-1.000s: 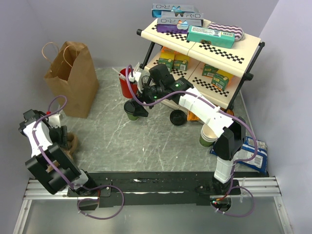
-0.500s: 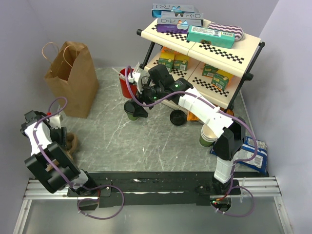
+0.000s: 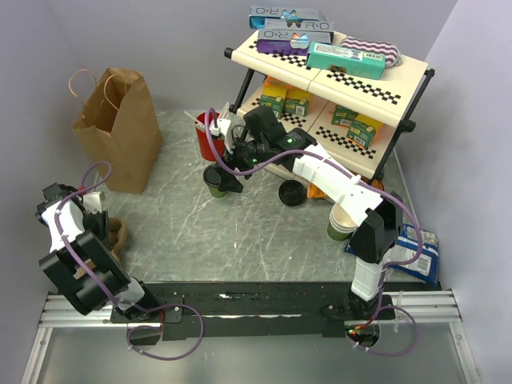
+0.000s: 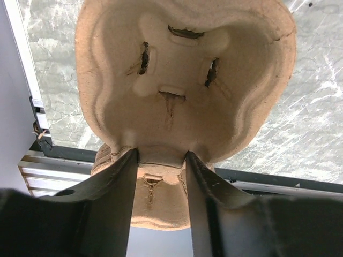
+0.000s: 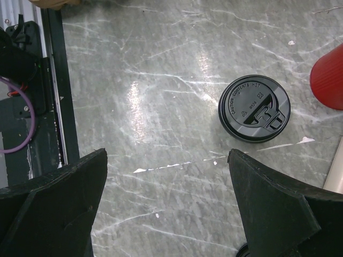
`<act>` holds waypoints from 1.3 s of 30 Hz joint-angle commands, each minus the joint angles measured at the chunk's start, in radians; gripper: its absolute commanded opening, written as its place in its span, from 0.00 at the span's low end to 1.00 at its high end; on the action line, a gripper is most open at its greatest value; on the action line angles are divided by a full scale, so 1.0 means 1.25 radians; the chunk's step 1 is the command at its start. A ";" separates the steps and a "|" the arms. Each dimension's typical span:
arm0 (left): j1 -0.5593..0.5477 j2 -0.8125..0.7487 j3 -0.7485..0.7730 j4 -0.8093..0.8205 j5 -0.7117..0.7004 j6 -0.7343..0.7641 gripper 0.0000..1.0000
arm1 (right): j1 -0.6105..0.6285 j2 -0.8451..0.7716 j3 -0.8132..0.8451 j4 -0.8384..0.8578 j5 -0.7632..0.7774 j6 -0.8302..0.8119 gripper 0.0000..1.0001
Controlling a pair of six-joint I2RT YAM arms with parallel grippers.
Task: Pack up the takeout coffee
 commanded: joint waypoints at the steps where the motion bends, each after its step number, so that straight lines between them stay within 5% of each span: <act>1: -0.003 -0.007 0.015 -0.010 -0.001 -0.017 0.41 | 0.009 -0.008 -0.006 0.011 -0.004 -0.006 1.00; 8: -0.003 -0.035 0.070 -0.085 0.001 -0.010 0.23 | 0.009 -0.003 -0.001 0.012 -0.006 -0.005 1.00; 12: 0.001 -0.028 0.106 -0.127 0.015 -0.003 0.01 | 0.010 -0.002 0.004 0.013 -0.009 -0.001 1.00; 17: -0.005 -0.017 0.104 -0.078 -0.085 0.012 0.01 | 0.011 0.002 0.007 0.013 -0.012 -0.001 1.00; 19: 0.001 -0.008 0.155 -0.164 -0.017 0.052 0.01 | 0.011 -0.002 0.004 0.015 -0.009 -0.001 1.00; 20: 0.006 0.005 0.179 -0.217 0.126 0.078 0.01 | 0.011 -0.002 0.004 0.015 -0.011 -0.001 1.00; 22: 0.009 0.038 0.227 -0.286 0.162 0.096 0.01 | 0.011 -0.003 -0.002 0.013 -0.011 -0.003 1.00; 24: 0.010 0.079 0.231 -0.292 0.135 0.077 0.01 | 0.012 -0.003 -0.006 0.019 -0.009 0.000 1.00; 27: -0.002 0.041 0.177 -0.137 -0.082 0.026 0.01 | 0.012 -0.006 -0.006 0.020 -0.006 -0.003 1.00; 29: 0.008 0.027 0.223 -0.253 0.058 0.069 0.01 | 0.014 -0.006 -0.006 0.018 -0.001 -0.005 1.00; 32: -0.038 0.010 0.236 -0.181 -0.086 0.021 0.01 | 0.014 -0.004 -0.013 0.018 -0.003 -0.006 1.00; 35: -0.007 0.041 0.358 -0.340 0.193 0.088 0.01 | 0.015 0.003 -0.011 0.019 -0.011 0.004 1.00; 37: -0.071 0.006 0.258 -0.155 -0.097 -0.026 0.01 | 0.014 0.009 -0.002 0.020 -0.019 0.005 1.00; 39: -0.064 0.022 0.278 -0.254 0.081 0.069 0.01 | 0.014 0.018 0.012 0.016 -0.019 0.006 1.00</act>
